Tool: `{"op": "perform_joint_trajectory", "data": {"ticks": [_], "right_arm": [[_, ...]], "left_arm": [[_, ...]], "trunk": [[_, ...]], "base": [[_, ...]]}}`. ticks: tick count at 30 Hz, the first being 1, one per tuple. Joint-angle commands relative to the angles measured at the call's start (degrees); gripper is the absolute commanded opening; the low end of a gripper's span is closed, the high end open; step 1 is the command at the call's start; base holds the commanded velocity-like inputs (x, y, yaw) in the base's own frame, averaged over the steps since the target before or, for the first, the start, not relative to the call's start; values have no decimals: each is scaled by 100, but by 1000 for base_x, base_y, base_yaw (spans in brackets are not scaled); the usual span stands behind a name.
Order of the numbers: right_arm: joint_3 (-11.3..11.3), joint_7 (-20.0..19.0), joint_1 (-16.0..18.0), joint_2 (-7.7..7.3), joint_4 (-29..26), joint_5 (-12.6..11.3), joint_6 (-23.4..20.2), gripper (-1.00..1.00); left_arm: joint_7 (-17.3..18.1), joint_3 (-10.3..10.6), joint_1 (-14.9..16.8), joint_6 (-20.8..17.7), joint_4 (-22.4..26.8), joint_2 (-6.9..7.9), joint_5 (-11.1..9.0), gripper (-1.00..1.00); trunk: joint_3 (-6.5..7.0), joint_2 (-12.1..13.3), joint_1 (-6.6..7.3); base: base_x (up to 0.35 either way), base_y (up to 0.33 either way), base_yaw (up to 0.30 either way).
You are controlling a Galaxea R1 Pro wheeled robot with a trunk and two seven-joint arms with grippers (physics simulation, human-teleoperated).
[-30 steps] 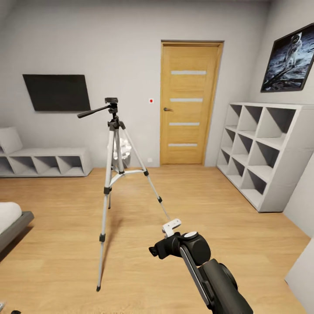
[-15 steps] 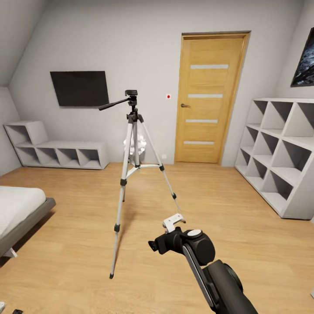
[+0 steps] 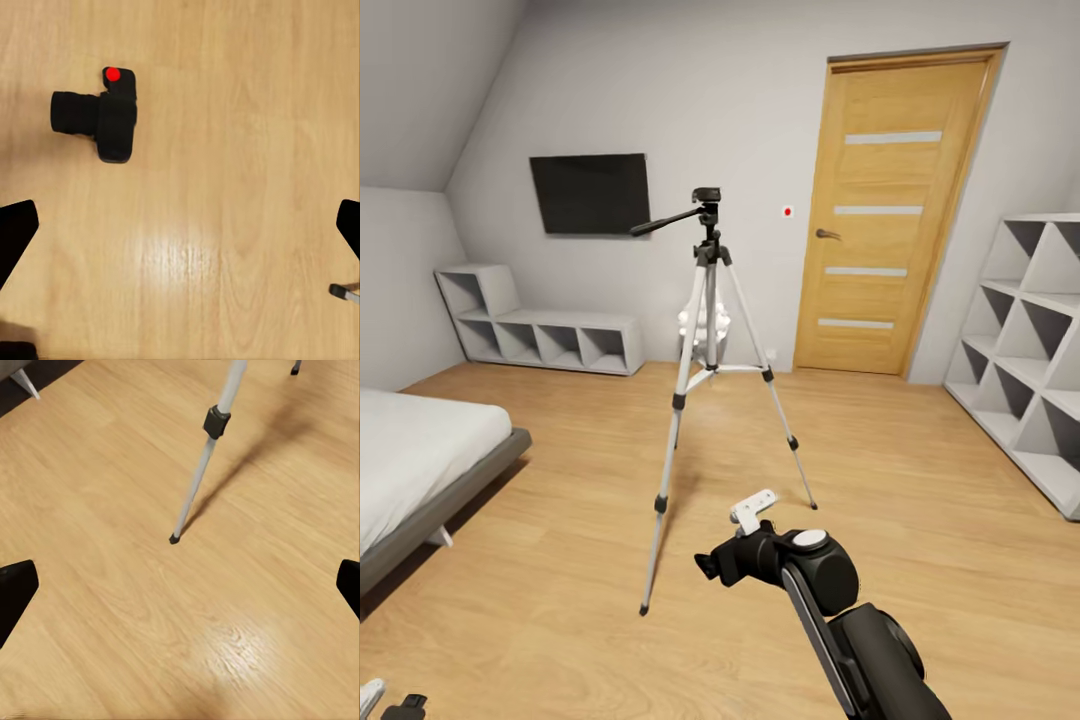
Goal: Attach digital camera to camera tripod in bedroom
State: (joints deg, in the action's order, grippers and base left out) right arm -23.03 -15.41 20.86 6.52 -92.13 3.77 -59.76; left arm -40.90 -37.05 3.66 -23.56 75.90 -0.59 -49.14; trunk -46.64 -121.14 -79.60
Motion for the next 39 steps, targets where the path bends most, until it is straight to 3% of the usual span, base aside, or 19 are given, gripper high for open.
{"op": "perform_joint_trajectory", "data": {"ticks": [1,7,13,17,24,31,32,35,39], "right_arm": [[4,-110,2,0,-8,42,-24,100],[14,-441,-7,-12,-16,64,-24,100],[16,-535,-8,-17,-18,84,-24,100],[14,-551,-6,-18,-17,95,-24,100],[11,-563,-1,-16,-16,116,-24,100],[17,-567,-9,-26,-16,129,-24,100],[22,-566,0,-13,27,108,-24,100],[27,-561,-18,-15,17,118,-24,100],[24,-564,-23,-1,30,106,-24,100]], "left_arm": [[-29,-13,18,-23,-60,5,-35,100],[-12,-9,87,-8,-576,269,-118,100],[12,-5,359,2,-1109,620,-534,100],[17,3,540,6,-1297,789,-685,100],[24,40,759,46,-1461,877,-749,100],[22,74,849,452,-1621,892,-773,100],[28,380,869,663,-1750,902,-780,100],[30,523,866,713,-1837,897,-773,100],[24,534,865,720,-1843,892,-776,100]], "trunk": [[-27,-44,-22],[-144,-285,-153],[-256,-526,-285],[-343,-686,-373],[-502,-967,-527],[-638,-1248,-681],[-656,-1288,-703],[-710,-1408,-768],[-782,-1568,-856]], "base": [[0,0,193],[0,0,95],[0,0,25],[0,0,10],[0,0,4],[0,0,0],[0,0,0],[0,0,0],[0,0,0]]}}
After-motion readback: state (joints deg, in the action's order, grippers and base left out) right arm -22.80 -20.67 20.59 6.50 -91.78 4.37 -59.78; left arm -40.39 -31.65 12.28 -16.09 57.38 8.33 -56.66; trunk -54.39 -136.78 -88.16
